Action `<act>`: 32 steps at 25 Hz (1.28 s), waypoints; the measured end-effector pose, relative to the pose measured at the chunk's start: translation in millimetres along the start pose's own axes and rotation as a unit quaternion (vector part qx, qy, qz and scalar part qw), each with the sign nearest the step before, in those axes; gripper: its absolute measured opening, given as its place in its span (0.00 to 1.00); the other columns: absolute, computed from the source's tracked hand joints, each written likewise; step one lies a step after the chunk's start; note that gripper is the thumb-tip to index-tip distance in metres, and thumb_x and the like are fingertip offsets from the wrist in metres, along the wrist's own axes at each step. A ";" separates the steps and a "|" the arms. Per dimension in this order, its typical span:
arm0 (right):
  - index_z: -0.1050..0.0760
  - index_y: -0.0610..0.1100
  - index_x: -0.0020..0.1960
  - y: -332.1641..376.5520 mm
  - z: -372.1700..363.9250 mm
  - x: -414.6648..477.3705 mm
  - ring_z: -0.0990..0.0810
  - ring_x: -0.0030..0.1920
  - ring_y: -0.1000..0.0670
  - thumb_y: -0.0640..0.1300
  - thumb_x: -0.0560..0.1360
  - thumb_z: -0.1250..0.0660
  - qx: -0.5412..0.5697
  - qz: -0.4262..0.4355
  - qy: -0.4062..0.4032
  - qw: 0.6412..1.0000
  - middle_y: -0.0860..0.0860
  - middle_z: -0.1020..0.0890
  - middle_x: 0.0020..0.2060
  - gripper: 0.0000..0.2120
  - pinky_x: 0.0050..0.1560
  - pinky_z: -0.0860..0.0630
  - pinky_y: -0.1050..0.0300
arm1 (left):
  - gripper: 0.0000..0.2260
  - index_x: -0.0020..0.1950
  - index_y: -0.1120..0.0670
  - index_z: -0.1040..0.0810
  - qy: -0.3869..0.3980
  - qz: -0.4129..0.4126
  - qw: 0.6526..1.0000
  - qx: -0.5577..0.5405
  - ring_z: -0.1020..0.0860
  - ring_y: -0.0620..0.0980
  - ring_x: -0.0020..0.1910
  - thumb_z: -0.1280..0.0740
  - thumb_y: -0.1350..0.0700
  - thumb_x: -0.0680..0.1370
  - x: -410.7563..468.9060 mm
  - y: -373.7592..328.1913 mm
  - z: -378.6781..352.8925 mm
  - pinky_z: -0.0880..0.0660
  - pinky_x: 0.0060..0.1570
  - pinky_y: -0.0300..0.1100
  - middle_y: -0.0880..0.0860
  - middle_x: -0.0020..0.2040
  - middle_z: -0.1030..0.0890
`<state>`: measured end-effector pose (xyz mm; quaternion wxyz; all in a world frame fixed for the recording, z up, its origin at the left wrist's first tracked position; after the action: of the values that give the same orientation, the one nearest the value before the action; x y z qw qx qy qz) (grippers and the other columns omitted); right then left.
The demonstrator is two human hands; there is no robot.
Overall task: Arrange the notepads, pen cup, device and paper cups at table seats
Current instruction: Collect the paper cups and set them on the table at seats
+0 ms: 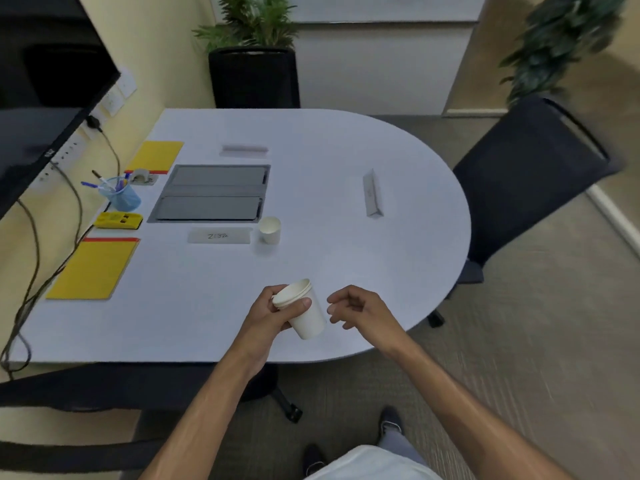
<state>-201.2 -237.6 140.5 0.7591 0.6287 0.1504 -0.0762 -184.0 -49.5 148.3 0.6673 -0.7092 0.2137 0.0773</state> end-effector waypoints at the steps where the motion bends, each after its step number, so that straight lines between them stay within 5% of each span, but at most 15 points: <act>1: 0.20 0.49 0.53 -3.3 12.7 -7.7 0.15 0.48 0.50 0.50 0.72 0.29 0.005 -0.002 -0.013 1.000 0.50 0.14 0.47 0.10 0.54 0.20 0.47 | 0.23 0.64 0.50 0.26 0.009 -0.001 1.000 0.010 0.22 0.50 0.59 0.24 0.51 0.71 1.0 0.5 -14.2 0.22 0.49 0.40 0.50 0.60 0.20; 5: 0.20 0.52 0.53 -23.4 82.9 -40.8 0.15 0.49 0.52 0.51 0.72 0.28 0.024 -0.003 -0.072 0.997 0.52 0.15 0.47 0.10 0.56 0.19 0.47 | 0.25 0.64 0.49 0.28 0.050 -0.005 0.996 0.068 0.23 0.51 0.59 0.25 0.48 0.70 12.2 4.5 -91.7 0.22 0.51 0.42 0.49 0.60 0.22; 12: 0.27 0.57 0.63 -67.4 234.9 -104.2 0.18 0.52 0.54 0.56 0.65 0.21 -0.014 0.024 -0.113 0.993 0.55 0.18 0.53 0.29 0.54 0.17 0.52 | 0.23 0.63 0.48 0.25 0.164 -0.001 0.982 0.091 0.19 0.49 0.57 0.23 0.49 0.70 17.0 21.6 -301.7 0.20 0.55 0.46 0.49 0.57 0.18; 23: 0.26 0.54 0.64 -120.6 485.1 -197.4 0.18 0.53 0.55 0.52 0.66 0.20 0.002 0.026 -0.244 0.970 0.55 0.17 0.53 0.29 0.54 0.18 0.55 | 0.26 0.63 0.50 0.23 0.286 0.026 0.955 0.074 0.19 0.52 0.60 0.21 0.48 0.67 27.3 40.0 -589.8 0.23 0.62 0.56 0.51 0.58 0.17; 32: 0.26 0.55 0.63 -159.6 647.2 -159.0 0.19 0.54 0.55 0.53 0.63 0.19 0.031 0.006 -0.345 0.938 0.55 0.18 0.53 0.31 0.56 0.20 0.53 | 0.26 0.64 0.49 0.23 0.321 0.051 0.945 0.045 0.22 0.54 0.62 0.21 0.52 0.68 124.0 28.9 -751.8 0.25 0.61 0.52 0.55 0.61 0.19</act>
<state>-314.1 -913.4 149.6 0.7447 0.5882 -0.1271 -0.2887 -216.5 -811.3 146.1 0.5895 -0.6541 0.4559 -0.1300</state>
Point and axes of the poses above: each hand's wrist, its own x-axis towards the middle knuckle, its own z-axis out of the back of the hand, y = z × x, the point moved 8 cm from there along x, towards the middle knuckle
